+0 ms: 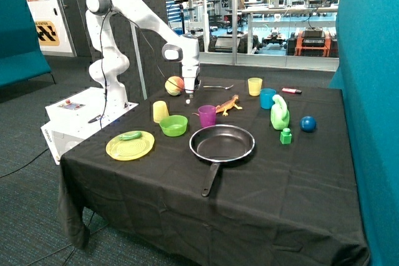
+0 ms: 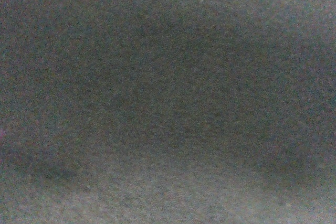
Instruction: Roll the dices in the bowl
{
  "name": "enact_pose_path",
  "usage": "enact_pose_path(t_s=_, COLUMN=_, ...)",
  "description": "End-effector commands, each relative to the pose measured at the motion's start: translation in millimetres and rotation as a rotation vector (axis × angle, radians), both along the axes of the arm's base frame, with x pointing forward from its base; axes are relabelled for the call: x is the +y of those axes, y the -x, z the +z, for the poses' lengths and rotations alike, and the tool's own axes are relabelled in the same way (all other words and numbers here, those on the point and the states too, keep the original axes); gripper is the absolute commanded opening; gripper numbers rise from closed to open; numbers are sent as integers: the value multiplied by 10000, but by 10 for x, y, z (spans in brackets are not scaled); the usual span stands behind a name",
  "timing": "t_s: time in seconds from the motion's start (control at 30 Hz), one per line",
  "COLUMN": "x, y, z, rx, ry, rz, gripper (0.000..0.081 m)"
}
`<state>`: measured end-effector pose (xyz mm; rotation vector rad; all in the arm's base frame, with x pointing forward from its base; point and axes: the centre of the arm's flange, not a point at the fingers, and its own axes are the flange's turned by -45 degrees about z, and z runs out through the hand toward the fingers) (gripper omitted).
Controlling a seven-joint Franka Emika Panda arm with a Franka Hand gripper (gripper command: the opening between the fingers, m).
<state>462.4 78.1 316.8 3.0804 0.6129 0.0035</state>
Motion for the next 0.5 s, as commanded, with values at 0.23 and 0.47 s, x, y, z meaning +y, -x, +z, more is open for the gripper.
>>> enact_pose_path(t_s=0.23, x=146, y=88, z=-218, rx=23, ry=-3, rz=-9, gripper=509)
enact_pose_path(t_s=0.47, x=172, y=182, z=-306, rx=23, ry=-3, rz=-9, gripper=499)
